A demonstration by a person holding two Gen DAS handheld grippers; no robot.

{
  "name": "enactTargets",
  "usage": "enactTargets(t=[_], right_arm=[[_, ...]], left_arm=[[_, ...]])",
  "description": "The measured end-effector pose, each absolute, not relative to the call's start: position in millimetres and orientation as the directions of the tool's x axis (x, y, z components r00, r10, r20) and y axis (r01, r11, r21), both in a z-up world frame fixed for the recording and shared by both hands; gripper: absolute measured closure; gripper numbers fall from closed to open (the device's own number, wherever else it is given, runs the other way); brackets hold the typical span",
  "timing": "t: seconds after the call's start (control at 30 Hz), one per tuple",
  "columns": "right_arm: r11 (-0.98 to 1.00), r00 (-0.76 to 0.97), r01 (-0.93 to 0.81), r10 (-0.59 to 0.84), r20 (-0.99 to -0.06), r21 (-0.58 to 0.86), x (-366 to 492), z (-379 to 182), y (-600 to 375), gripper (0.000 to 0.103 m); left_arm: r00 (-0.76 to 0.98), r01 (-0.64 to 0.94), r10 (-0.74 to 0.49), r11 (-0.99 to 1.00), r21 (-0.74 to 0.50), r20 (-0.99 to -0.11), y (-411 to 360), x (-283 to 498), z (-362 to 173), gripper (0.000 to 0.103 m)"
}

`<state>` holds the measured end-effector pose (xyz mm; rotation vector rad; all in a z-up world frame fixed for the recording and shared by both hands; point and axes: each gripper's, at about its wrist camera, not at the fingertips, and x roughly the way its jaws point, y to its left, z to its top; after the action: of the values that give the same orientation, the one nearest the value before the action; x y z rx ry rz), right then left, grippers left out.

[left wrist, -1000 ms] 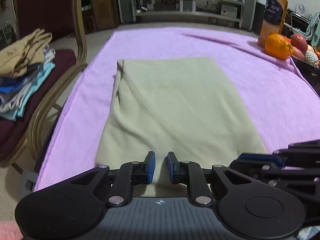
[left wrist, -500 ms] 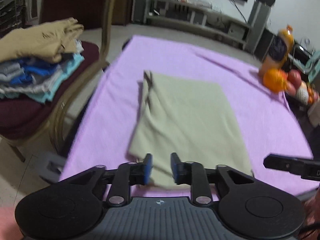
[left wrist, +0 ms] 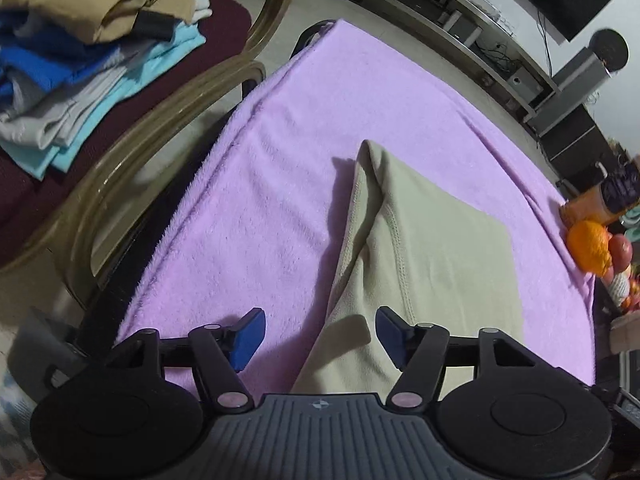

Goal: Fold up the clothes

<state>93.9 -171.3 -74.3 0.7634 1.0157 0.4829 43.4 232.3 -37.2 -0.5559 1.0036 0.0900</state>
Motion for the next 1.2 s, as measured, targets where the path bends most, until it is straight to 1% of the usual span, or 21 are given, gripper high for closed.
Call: enactTargets(t=[0.13,0.23,0.3,0.5,0.57,0.6,0.67,0.7,0.73,0.77,0.8,0.83,0.87,0.93,0.97,1.0,1.1,1.2], right_arm=[[0.625,0.418,0.005,0.708,-0.57,0.78,112.7,-90.4,-163.9,0.051],[0.622,0.393,-0.025,0.726,-0.565,0.782,118.0,-94.2,-156.0,0.055],[0.626,0.382,-0.045,0.731,-0.566,0.778,120.6,-94.6,-151.5,0.057],[0.626,0.373,-0.083,0.741,-0.559,0.775,129.2,-96.4,-147.0,0.063],[0.611,0.371,-0.085,0.752,-0.545,0.787,133.0,-99.1,-147.0,0.063],[0.601,0.37,-0.086,0.76,-0.535,0.794,135.2,-100.7,-147.1,0.063],[0.579,0.371,-0.093,0.775,-0.512,0.81,138.8,-104.1,-146.4,0.062],[0.568,0.376,-0.101,0.782,-0.497,0.817,139.3,-105.7,-145.9,0.06],[0.558,0.387,-0.112,0.786,-0.481,0.822,138.8,-107.0,-145.1,0.059],[0.557,0.4,-0.125,0.785,-0.472,0.821,136.6,-107.5,-143.7,0.059],[0.567,0.418,-0.143,0.778,-0.47,0.811,133.3,-106.5,-141.7,0.059],[0.586,0.436,-0.157,0.763,-0.477,0.795,129.6,-104.9,-138.9,0.061],[0.616,0.455,-0.164,0.74,-0.495,0.771,125.9,-102.7,-135.8,0.07],[0.672,0.487,-0.172,0.694,-0.531,0.72,119.9,-96.4,-129.1,0.073],[0.694,0.499,-0.173,0.674,-0.545,0.699,117.3,-92.7,-125.9,0.075],[0.706,0.51,-0.168,0.659,-0.553,0.687,114.6,-88.3,-123.7,0.078],[0.713,0.533,-0.166,0.646,-0.547,0.681,103.3,-70.8,-123.1,0.081],[0.703,0.545,-0.183,0.654,-0.524,0.687,85.0,-46.2,-133.7,0.081]], left_arm=[[0.55,-0.28,-0.263,0.837,-0.471,-0.793,239.5,44.3,-40.5,0.038],[0.549,-0.284,-0.258,0.837,-0.468,-0.795,243.6,48.9,-46.2,0.037],[0.539,-0.276,-0.282,0.831,-0.483,-0.794,243.5,54.7,-51.7,0.037],[0.527,-0.148,-0.38,0.84,-0.522,-0.76,226.0,71.7,-57.8,0.04],[0.518,-0.095,-0.413,0.843,-0.529,-0.75,217.1,76.3,-59.9,0.04],[0.518,-0.074,-0.414,0.85,-0.521,-0.749,212.7,77.9,-60.5,0.037],[0.521,-0.038,-0.411,0.865,-0.501,-0.749,204.4,81.0,-61.5,0.037],[0.524,-0.031,-0.406,0.869,-0.493,-0.749,200.8,81.5,-62.3,0.037],[0.53,-0.031,-0.4,0.872,-0.488,-0.748,197.7,81.9,-63.1,0.037],[0.534,-0.037,-0.381,0.881,-0.472,-0.754,193.5,82.0,-63.6,0.041],[0.539,-0.045,-0.341,0.902,-0.43,-0.77,187.5,82.0,-62.4,0.052],[0.546,-0.053,-0.301,0.919,-0.391,-0.782,181.6,80.8,-60.2,0.056],[0.558,-0.058,-0.266,0.932,-0.357,-0.786,175.2,78.4,-56.3,0.062],[0.583,-0.068,-0.198,0.954,-0.291,-0.788,162.0,73.3,-47.5,0.07],[0.596,-0.065,-0.163,0.966,-0.25,-0.786,154.5,70.3,-42.3,0.079],[0.607,-0.06,-0.136,0.975,-0.215,-0.783,147.9,66.6,-36.8,0.083],[0.635,-0.055,-0.074,0.989,-0.14,-0.769,130.9,53.4,-18.5,0.085],[0.677,-0.041,-0.073,0.99,-0.136,-0.733,118.9,32.5,6.8,0.085]])
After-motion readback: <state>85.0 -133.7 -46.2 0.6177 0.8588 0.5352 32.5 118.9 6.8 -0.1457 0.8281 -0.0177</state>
